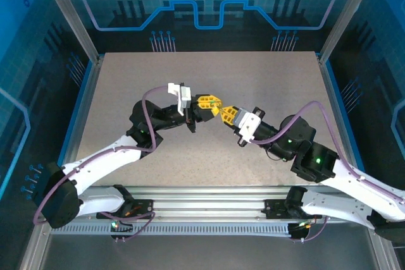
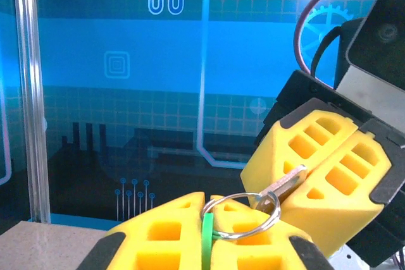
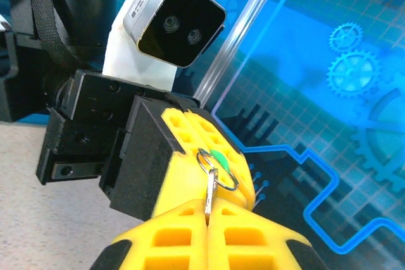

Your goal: Remove the keys from the keyring

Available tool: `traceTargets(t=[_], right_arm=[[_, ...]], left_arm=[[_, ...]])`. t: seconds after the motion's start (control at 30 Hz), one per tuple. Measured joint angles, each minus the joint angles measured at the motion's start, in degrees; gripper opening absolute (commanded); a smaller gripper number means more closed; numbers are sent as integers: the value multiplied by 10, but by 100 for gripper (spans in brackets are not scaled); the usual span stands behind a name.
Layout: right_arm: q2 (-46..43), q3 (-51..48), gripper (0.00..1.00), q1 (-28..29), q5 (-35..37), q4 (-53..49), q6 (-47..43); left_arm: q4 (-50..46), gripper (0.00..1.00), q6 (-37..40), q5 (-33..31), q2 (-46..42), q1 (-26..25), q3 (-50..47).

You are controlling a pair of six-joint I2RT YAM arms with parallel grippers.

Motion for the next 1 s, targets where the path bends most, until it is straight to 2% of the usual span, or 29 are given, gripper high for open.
traceTargets(t=[0.27, 0.5, 0.63, 0.83, 1.0], right_arm=[[3, -18, 0, 47, 86, 44, -75], [-10, -38, 0, 44, 88, 65, -84], [1, -38, 0, 74, 135, 73, -126], [26, -23, 0, 98, 204, 86, -183], [34, -9, 0, 99, 211, 75, -200]], left_arm=[[-1, 0, -42, 16, 8, 5, 14], [-2, 0, -73, 40, 19, 8, 21], [-7, 0, -84, 48, 19, 12, 24], [-69, 0, -76, 51, 17, 18, 53], [-130, 0, -46, 40, 0, 16, 65]])
